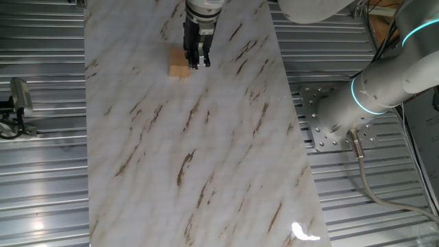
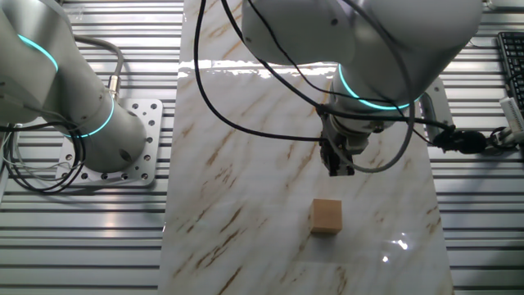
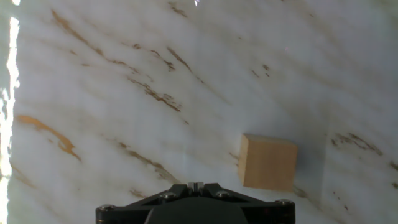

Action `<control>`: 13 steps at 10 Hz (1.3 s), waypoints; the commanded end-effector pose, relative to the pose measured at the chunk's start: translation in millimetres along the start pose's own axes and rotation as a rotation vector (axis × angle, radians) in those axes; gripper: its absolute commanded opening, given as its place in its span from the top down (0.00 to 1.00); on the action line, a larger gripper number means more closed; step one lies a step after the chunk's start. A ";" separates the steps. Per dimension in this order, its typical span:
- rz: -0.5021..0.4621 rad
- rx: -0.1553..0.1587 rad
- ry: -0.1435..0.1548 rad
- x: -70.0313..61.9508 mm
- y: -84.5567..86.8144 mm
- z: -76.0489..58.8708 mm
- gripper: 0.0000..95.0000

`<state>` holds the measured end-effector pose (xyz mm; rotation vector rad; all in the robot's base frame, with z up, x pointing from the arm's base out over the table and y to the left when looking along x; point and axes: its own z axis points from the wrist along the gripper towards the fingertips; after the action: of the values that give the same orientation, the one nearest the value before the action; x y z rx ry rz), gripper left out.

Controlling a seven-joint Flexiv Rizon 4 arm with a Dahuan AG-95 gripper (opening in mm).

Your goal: Hold a small block with the gripper and sweep it from left to right on the table

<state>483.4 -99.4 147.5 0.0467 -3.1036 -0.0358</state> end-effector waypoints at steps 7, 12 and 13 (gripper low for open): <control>0.069 0.068 -0.043 0.4 -0.1 0.1 1.00; 0.063 0.077 -0.046 0.4 -0.1 0.1 1.00; 0.064 0.077 -0.046 0.4 -0.1 0.1 1.00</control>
<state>482.7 -99.7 147.6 -0.0503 -3.1474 0.0856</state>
